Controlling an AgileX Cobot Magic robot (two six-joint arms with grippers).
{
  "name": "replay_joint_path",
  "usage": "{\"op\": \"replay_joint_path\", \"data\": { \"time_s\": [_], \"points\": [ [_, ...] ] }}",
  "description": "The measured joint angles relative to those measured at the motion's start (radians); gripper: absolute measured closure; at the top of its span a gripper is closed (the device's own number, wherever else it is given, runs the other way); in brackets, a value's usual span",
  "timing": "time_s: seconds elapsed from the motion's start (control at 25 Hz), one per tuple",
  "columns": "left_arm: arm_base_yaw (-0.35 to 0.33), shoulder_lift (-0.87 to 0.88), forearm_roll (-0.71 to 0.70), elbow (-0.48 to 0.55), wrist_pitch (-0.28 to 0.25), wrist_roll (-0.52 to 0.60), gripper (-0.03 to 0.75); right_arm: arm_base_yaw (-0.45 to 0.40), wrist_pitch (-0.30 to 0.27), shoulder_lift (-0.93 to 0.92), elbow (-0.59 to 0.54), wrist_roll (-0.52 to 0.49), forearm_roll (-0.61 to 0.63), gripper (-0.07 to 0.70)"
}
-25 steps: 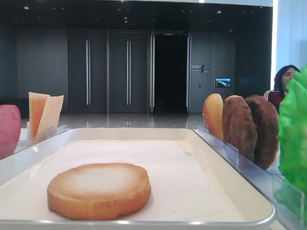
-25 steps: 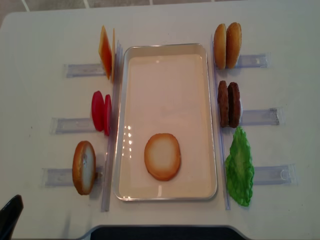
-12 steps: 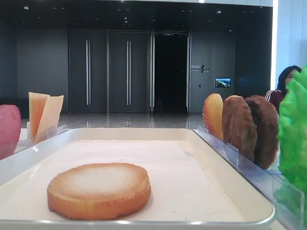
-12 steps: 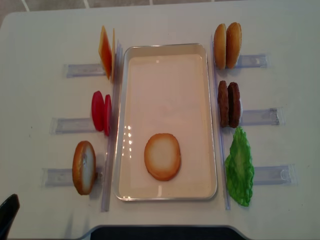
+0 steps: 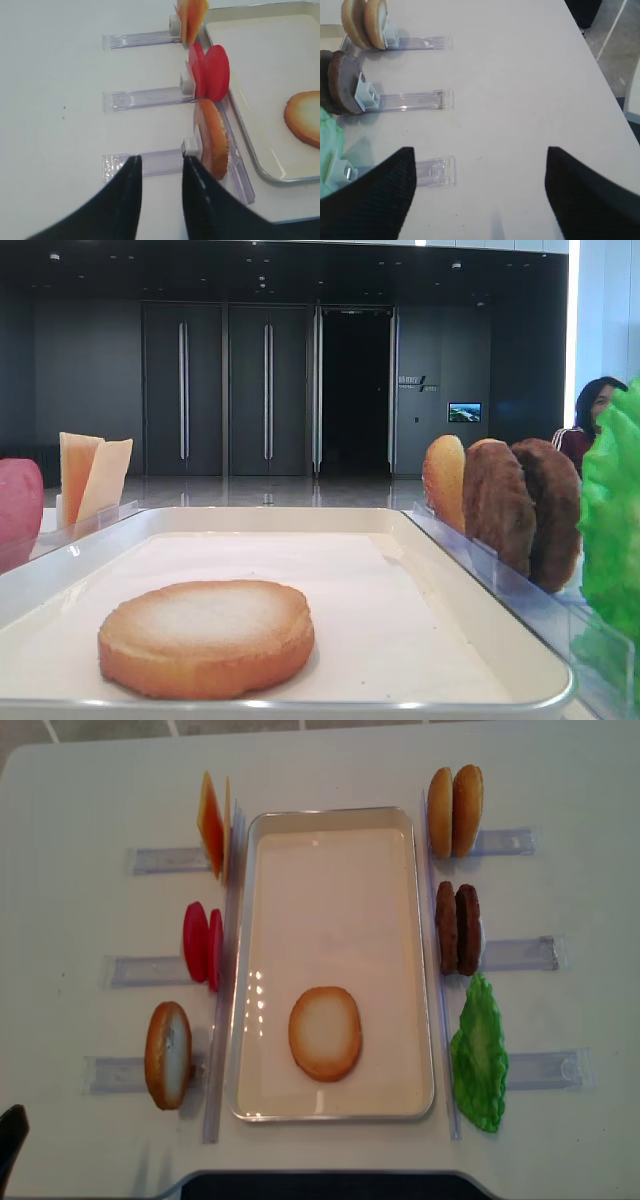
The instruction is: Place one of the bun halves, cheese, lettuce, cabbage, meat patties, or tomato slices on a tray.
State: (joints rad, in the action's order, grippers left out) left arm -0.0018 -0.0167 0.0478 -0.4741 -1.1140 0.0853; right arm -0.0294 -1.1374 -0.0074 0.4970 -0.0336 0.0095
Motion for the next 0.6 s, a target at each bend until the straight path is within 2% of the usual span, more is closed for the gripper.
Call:
{"op": "replay_joint_path", "data": {
  "time_s": [0.16, 0.6],
  "points": [
    [0.026, 0.0, 0.0, 0.0, 0.0, 0.0, 0.52, 0.0, 0.0, 0.0, 0.0, 0.0, 0.0, 0.094],
    [0.026, 0.0, 0.0, 0.0, 0.0, 0.0, 0.626, 0.0, 0.0, 0.0, 0.0, 0.0, 0.0, 0.094]
  ]
}}
